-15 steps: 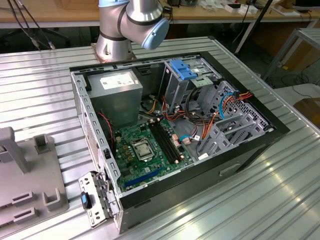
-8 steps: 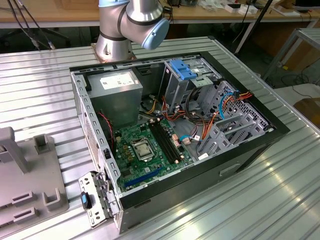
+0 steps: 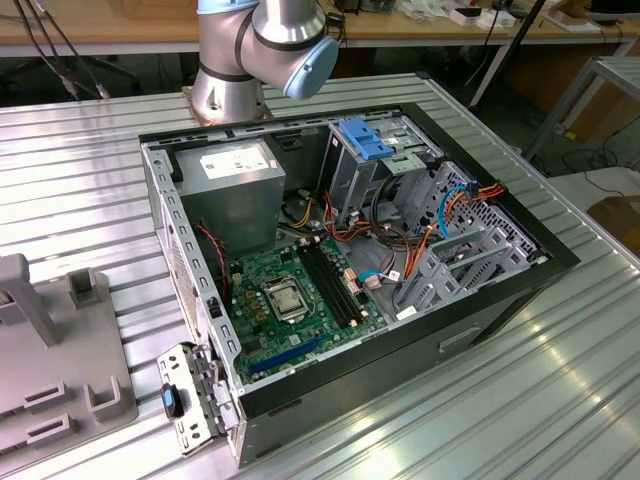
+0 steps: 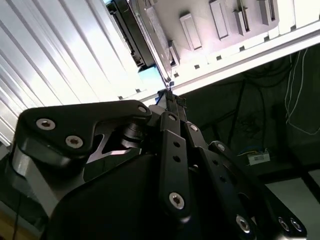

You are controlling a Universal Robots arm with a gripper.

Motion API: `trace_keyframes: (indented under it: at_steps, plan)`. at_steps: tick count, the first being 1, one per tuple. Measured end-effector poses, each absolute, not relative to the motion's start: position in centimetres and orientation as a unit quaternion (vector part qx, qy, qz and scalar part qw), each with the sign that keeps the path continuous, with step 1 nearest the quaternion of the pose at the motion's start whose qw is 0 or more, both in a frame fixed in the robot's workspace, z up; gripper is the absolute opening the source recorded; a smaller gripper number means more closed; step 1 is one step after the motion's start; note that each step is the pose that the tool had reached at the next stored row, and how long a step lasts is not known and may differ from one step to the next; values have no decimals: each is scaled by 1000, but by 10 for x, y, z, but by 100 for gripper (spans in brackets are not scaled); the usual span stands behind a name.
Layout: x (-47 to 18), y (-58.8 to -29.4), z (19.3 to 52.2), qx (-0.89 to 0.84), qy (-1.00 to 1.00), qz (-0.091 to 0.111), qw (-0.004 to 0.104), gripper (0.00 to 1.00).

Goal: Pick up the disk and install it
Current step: 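Pick up the disk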

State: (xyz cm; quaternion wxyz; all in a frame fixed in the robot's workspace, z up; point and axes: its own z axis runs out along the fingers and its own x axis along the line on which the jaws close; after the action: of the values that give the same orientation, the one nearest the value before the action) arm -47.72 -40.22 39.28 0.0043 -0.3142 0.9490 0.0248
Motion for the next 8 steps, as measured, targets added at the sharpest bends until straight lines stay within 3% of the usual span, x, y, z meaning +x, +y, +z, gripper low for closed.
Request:
trace_keyframes:
  at_steps: [8]
  plan:
    - [-478,-402,393,-387,922,25,2,11]
